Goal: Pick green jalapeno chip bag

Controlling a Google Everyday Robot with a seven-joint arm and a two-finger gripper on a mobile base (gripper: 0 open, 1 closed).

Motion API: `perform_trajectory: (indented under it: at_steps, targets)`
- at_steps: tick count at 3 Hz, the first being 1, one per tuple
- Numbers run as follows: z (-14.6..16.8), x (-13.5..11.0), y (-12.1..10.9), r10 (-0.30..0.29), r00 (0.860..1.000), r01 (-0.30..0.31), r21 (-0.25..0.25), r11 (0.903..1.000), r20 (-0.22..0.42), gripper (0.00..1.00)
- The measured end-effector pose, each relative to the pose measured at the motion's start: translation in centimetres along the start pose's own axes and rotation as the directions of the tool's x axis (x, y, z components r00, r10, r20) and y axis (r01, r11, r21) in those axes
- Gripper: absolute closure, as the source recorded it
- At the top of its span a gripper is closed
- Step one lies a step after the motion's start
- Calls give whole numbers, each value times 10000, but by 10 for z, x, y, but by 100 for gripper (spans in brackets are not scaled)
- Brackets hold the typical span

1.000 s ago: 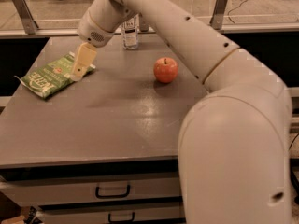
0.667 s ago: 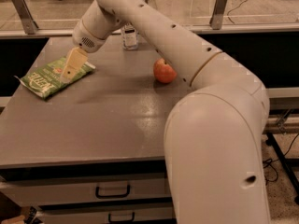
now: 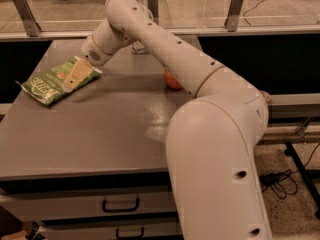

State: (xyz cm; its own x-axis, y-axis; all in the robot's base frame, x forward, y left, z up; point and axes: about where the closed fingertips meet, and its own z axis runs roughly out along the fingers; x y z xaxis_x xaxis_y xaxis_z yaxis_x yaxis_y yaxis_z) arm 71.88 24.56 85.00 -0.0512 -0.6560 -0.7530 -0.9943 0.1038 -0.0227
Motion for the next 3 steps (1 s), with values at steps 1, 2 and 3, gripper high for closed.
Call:
perform_trajectory:
  at_steps: [1,2,3]
  targets:
    - [6,6,-4,252,9995,-252,31,9997,171,17]
    - [1,6,-3,164,9987,-169,99,9998,474,40]
    - [-7,-1,3,-144,9975,134,138,9998,698,64]
